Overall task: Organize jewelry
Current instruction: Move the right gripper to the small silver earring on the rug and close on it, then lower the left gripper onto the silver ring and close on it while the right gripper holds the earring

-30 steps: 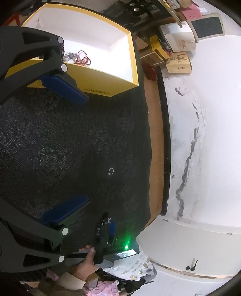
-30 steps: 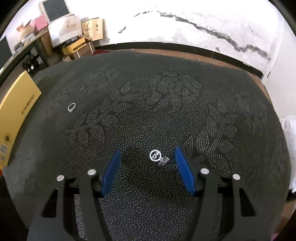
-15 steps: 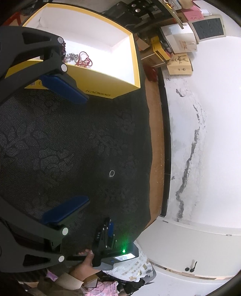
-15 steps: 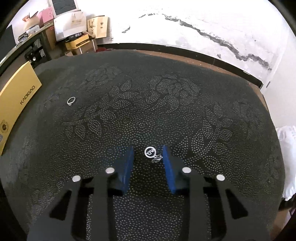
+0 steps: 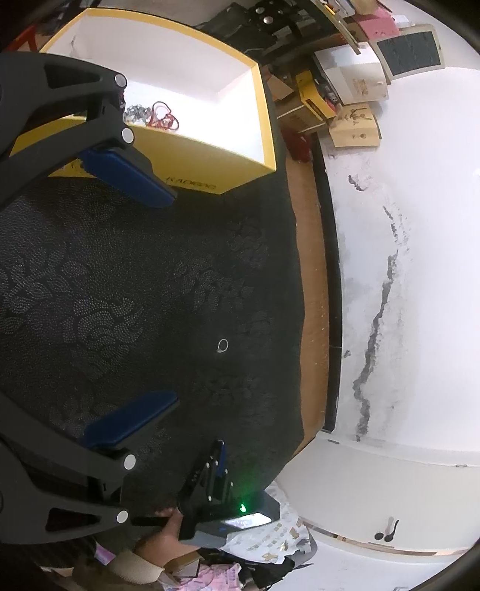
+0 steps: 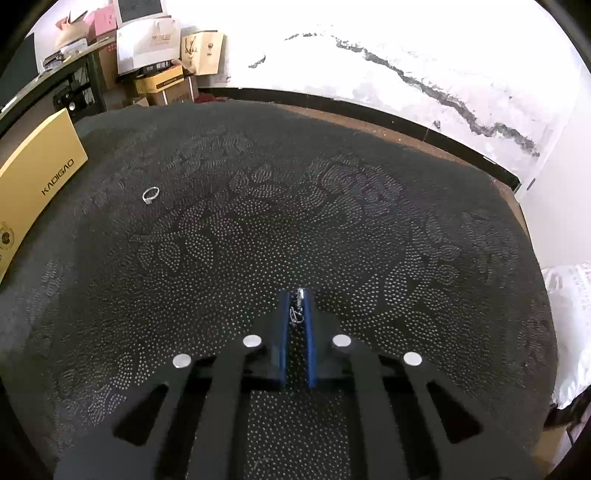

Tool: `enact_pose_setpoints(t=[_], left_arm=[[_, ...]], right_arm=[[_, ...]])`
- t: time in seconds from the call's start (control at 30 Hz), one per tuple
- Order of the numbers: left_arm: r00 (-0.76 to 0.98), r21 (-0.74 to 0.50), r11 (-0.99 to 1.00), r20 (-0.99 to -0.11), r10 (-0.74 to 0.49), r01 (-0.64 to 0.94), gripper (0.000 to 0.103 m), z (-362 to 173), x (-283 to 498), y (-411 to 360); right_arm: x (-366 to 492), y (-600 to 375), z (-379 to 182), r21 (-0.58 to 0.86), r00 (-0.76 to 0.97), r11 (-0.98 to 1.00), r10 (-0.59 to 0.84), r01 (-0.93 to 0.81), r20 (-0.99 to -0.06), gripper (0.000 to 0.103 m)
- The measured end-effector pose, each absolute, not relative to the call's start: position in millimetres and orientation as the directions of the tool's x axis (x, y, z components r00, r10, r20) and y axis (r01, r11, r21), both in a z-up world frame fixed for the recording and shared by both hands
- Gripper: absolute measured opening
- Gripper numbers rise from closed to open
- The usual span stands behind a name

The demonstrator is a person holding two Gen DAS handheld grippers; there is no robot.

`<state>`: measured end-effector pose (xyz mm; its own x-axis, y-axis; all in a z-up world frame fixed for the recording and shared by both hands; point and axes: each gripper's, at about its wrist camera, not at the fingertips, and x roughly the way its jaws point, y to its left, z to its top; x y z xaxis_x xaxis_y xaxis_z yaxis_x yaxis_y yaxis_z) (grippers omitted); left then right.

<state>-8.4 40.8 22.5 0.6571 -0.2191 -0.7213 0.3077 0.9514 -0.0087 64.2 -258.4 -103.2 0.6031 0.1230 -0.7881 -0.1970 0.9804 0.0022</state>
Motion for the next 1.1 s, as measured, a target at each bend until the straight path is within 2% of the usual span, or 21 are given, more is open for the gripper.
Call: enact_pose_setpoints(t=[0.23,0.37,0.57,0.7,0.8,0.93,1.1], left_arm=[[0.638,-0.023,0.943,-0.731,-0.242,0.331,0.097,11.7,2.6,21.4],[0.641,-0.023,0.941,-0.727,-0.247,0.337,0.097,11.7,4.1,15.9],[0.619,-0.015,0.934,-0.745,-0.248,0.356,0.097,-3.2,18.1,0.6],[0.585,-0.084,0.908,-0.740,-0.333,0.411,0.097,-20.5,34.5,-15.6],[0.553,-0.106,0.884,-0.745,-0.374,0.455,0.097,-40.2,51.2,-29.8],[0.503,-0.129,0.884,-0.781,-0.370,0.449,0.097,-73.4,83.2,-47.7],[0.509,-0.121,0.892,-0.784,-0.355,0.436,0.097,-90.5,106.2,-59.4]], right_arm=[[58.8,-278.1,-102.4,0.035,0.608,0.983,0.140,-0.181,-0.781,0.008],[56.5,-290.9,-100.9,0.101,0.616,0.982,0.178,-0.157,-0.768,0.008],[47.9,-317.7,-68.8,0.278,0.672,0.953,0.283,-0.119,-0.684,0.008],[44.6,-327.9,-51.5,0.357,0.680,0.926,0.342,-0.124,-0.649,0.008],[42.5,-328.0,-37.7,0.379,0.694,0.916,0.357,-0.130,-0.625,0.008],[41.2,-319.1,-27.5,0.387,0.716,0.910,0.370,-0.150,-0.592,0.008],[46.1,-303.5,-31.5,0.393,0.728,0.903,0.386,-0.173,-0.567,0.008]])
